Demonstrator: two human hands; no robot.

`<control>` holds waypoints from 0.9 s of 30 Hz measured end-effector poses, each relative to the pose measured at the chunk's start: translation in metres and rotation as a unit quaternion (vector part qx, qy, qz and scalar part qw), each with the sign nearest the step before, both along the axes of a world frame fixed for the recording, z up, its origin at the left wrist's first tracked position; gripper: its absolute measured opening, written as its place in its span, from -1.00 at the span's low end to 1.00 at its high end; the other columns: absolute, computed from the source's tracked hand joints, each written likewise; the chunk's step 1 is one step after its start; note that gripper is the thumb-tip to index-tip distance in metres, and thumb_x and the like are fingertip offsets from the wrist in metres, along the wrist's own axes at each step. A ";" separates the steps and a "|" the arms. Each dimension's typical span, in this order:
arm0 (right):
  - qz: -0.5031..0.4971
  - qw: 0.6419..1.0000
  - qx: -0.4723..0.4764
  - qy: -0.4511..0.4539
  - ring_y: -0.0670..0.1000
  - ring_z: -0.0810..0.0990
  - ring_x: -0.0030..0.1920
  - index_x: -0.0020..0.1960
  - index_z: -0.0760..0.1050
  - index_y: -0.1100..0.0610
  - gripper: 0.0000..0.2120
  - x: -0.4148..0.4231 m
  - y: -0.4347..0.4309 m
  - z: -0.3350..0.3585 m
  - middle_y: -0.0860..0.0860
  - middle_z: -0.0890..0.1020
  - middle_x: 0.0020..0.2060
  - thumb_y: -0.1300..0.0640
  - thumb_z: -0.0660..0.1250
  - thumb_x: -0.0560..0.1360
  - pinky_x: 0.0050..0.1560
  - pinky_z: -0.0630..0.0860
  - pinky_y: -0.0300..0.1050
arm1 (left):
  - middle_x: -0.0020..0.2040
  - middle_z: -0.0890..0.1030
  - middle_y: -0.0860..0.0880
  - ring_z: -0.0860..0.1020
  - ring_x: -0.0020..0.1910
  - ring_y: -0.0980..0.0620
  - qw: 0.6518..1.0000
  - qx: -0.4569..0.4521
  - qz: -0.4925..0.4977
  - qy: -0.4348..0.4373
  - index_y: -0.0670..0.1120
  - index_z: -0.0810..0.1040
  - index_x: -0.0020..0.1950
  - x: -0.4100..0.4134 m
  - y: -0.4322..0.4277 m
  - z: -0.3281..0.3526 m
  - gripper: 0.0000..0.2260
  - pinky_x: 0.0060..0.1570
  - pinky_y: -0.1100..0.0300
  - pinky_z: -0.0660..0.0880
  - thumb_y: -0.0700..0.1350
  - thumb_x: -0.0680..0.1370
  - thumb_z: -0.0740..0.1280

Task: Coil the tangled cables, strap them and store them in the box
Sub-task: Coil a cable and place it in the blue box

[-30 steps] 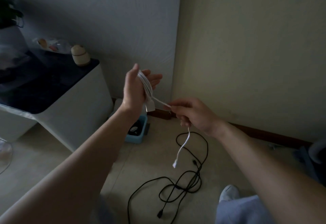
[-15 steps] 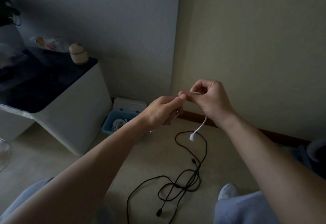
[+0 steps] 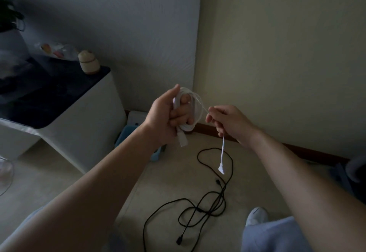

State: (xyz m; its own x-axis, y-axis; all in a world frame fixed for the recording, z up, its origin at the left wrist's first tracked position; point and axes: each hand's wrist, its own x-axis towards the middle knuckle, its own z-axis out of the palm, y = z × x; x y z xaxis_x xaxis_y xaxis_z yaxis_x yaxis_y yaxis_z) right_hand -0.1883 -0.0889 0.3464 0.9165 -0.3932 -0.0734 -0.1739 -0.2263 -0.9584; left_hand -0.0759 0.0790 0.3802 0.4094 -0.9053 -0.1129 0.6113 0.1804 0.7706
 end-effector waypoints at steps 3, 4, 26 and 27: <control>0.023 0.998 -0.003 0.059 -0.09 0.36 -0.49 -0.04 0.55 0.17 -0.73 -0.002 -0.001 -0.003 -0.10 0.41 -0.49 0.09 0.14 0.69 -0.36 0.45 -0.14 | -0.48 0.29 0.06 0.28 -0.56 0.12 0.996 -0.058 0.034 0.054 -0.09 0.44 -0.18 0.007 0.007 0.001 -0.68 -0.21 0.19 0.46 0.11 0.59 0.14; 0.023 0.997 -0.007 0.071 -0.09 0.38 -0.48 0.02 0.54 0.17 -0.76 -0.002 0.000 -0.004 -0.10 0.43 -0.49 0.10 0.14 0.69 -0.34 0.49 -0.13 | -0.44 0.32 0.05 0.32 -0.51 0.11 0.995 -0.067 0.045 0.066 -0.10 0.45 -0.15 0.009 0.008 0.001 -0.68 -0.17 0.18 0.47 0.12 0.58 0.16; 0.045 0.994 -0.080 -0.058 -0.22 0.47 -0.49 -0.21 0.65 0.06 -0.83 -0.005 0.022 0.022 -0.14 0.59 -0.48 0.15 0.43 0.55 -0.46 0.36 -0.32 | -0.26 0.61 -0.09 0.57 -0.23 -0.15 0.899 0.163 0.089 -0.396 -0.20 0.50 0.01 -0.004 -0.007 -0.035 -0.34 -0.13 -0.10 0.51 0.42 0.43 0.21; 0.034 0.993 -0.083 -0.071 -0.22 0.47 -0.49 -0.23 0.64 0.09 -0.84 -0.006 0.019 0.023 -0.13 0.59 -0.48 0.17 0.46 0.53 -0.46 0.36 -0.35 | -0.33 0.58 -0.05 0.54 -0.31 -0.06 0.885 0.171 0.061 -0.429 -0.23 0.50 -0.05 -0.006 -0.007 -0.035 -0.31 -0.22 0.00 0.46 0.45 0.45 0.18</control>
State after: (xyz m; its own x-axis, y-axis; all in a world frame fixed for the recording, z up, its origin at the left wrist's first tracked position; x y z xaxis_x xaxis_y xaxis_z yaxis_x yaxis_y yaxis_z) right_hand -0.1947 -0.0695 0.3697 0.9381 -0.3253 0.1192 -0.0179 -0.3893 -0.9209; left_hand -0.0820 0.0720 0.3453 0.5702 -0.8210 0.0280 -0.2322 -0.1284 0.9642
